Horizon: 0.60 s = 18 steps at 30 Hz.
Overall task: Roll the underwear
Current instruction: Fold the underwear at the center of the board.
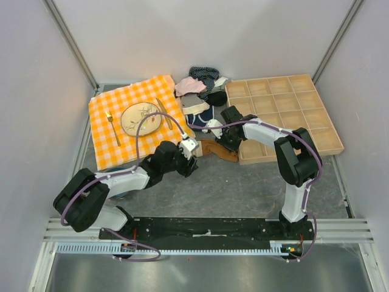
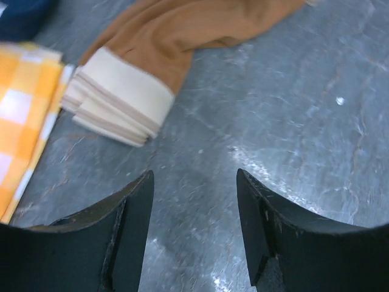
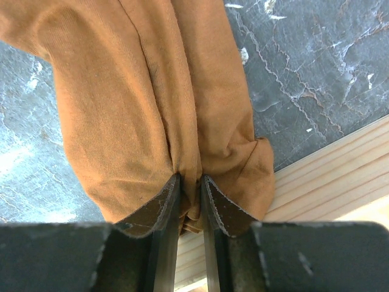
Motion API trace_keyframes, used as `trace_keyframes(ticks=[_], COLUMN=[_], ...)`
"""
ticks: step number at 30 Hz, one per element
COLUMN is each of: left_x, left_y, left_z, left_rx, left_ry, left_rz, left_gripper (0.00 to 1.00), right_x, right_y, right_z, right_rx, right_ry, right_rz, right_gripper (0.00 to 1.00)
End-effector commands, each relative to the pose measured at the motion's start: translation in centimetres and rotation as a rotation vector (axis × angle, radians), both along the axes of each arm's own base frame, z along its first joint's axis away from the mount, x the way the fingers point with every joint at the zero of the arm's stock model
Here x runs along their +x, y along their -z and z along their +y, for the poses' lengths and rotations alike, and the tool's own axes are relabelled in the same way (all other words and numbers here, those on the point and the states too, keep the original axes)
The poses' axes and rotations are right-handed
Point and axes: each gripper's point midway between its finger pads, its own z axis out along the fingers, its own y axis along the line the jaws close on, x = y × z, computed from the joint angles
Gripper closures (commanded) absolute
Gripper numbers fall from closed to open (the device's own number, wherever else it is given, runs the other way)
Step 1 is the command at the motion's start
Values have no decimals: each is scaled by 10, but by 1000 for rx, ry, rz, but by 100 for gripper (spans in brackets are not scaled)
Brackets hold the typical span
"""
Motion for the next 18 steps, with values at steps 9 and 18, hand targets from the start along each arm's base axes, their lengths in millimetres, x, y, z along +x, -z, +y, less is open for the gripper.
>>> trace_keyframes(ticks=[9,18], left_x=[39,63], left_y=[-16,9], left_z=[-48,-53], left_rx=[214,333], left_ry=[209,160], left_rz=[-433,-379], left_gripper=[37,41], right_x=[-19,-20], right_y=[19,18], right_z=[-2,-3], right_rx=[-17,-16], right_ry=[-19,-21], right_rz=[91,94], right_gripper=[73,72])
